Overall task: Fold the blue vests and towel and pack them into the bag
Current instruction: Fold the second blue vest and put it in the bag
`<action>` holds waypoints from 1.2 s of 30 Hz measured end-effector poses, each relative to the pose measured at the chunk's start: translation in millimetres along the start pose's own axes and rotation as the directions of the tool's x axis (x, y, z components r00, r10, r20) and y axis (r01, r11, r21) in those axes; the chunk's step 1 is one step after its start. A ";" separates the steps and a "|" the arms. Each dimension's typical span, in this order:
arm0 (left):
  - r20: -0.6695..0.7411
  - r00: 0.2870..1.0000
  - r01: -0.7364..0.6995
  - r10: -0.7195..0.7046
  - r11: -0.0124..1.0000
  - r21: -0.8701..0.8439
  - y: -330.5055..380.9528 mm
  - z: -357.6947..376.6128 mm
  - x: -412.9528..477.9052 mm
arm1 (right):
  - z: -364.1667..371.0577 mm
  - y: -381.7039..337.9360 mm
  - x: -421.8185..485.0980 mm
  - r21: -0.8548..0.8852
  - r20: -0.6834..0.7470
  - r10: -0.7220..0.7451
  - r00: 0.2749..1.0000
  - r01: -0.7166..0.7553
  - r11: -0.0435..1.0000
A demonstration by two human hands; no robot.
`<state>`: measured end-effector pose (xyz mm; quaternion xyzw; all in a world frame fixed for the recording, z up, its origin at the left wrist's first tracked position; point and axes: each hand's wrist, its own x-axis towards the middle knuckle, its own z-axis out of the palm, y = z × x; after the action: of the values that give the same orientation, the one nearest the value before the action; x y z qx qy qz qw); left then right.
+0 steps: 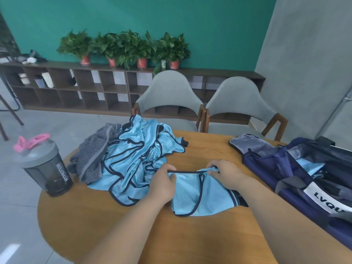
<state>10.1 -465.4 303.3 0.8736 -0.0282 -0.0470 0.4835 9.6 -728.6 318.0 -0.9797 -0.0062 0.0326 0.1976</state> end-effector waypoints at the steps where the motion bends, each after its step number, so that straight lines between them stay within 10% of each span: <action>1: -0.004 1.000 -0.006 0.006 1.000 0.016 0.9 1.5 0.3 | 2.0 -1.2 0.2 -0.022 -0.003 -0.003 1.000 0.003 1.000; 5: -0.024 0.998 -0.049 0.051 0.993 0.106 4.8 8.0 -10.6 | 10.8 -8.1 -1.9 -0.167 -0.036 -0.032 0.999 0.026 0.986; 8: -0.075 0.899 -0.353 0.432 0.814 0.460 2.6 16.1 -25.8 | 12.1 -13.6 -9.2 -0.301 -0.066 -0.020 0.998 -0.001 0.954; 10: 0.148 0.786 -0.584 0.600 0.643 0.496 8.1 19.0 -33.4 | 10.2 -16.8 -14.9 -0.399 -0.092 0.000 0.996 -0.037 0.916; 14: 0.529 0.761 -0.647 0.375 0.508 0.569 2.0 31.9 -34.5 | 5.2 -28.4 -22.9 -0.600 -0.284 -0.103 0.953 -0.092 0.795; 26: 0.396 0.901 -0.413 0.177 0.633 0.655 12.1 54.2 -53.9 | 73.5 -5.5 -69.4 -0.248 -0.270 -0.091 0.958 0.023 0.969; 36: 0.284 0.818 -0.570 0.500 0.647 0.506 19.6 38.4 -66.2 | 54.0 -6.0 -78.7 -0.067 -0.248 -0.102 0.963 0.087 0.994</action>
<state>-60.0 -501.9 303.3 0.9244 -0.3264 0.0572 0.1888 -72.4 -704.2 275.5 -0.9797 -0.0288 -0.1014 0.1707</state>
